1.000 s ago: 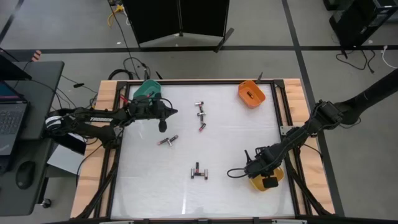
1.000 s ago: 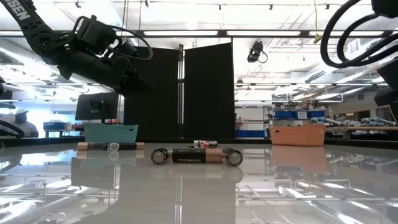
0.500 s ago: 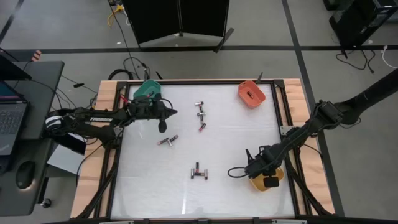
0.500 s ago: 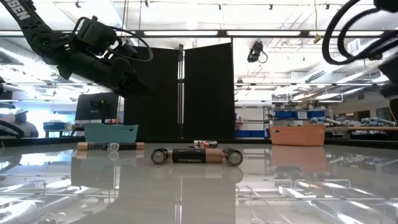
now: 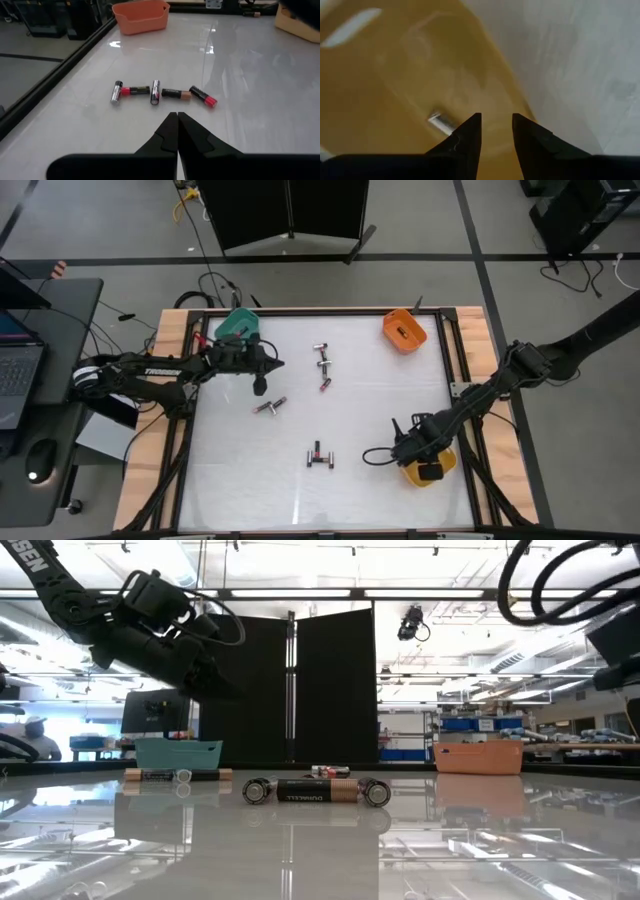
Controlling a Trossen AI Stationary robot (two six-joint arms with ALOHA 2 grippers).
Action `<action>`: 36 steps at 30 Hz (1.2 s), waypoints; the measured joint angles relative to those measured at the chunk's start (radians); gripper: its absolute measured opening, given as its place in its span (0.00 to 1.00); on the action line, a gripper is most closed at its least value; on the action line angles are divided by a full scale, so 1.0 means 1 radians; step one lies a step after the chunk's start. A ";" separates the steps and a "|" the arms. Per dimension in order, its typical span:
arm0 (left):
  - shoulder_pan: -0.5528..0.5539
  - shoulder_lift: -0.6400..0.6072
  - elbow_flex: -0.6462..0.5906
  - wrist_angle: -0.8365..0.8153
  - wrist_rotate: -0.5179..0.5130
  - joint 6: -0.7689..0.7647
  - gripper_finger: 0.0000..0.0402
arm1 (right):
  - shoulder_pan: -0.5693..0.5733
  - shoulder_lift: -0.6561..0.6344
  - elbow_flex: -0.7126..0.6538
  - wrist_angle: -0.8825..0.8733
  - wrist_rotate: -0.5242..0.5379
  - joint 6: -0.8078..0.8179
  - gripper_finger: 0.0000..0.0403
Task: Sort batteries
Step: Put the black battery into the orange bin
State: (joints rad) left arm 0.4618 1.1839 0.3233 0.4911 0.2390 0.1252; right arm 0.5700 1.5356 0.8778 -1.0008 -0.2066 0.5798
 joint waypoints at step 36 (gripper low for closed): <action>-0.254 0.000 0.011 -0.126 -0.195 -0.063 0.02 | -0.394 0.000 0.075 0.750 0.210 -0.318 0.09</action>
State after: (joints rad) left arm 0.2078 1.1839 0.3346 0.3654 0.0437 0.0625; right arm 0.1756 1.5360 0.9531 -0.2508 0.0030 0.2618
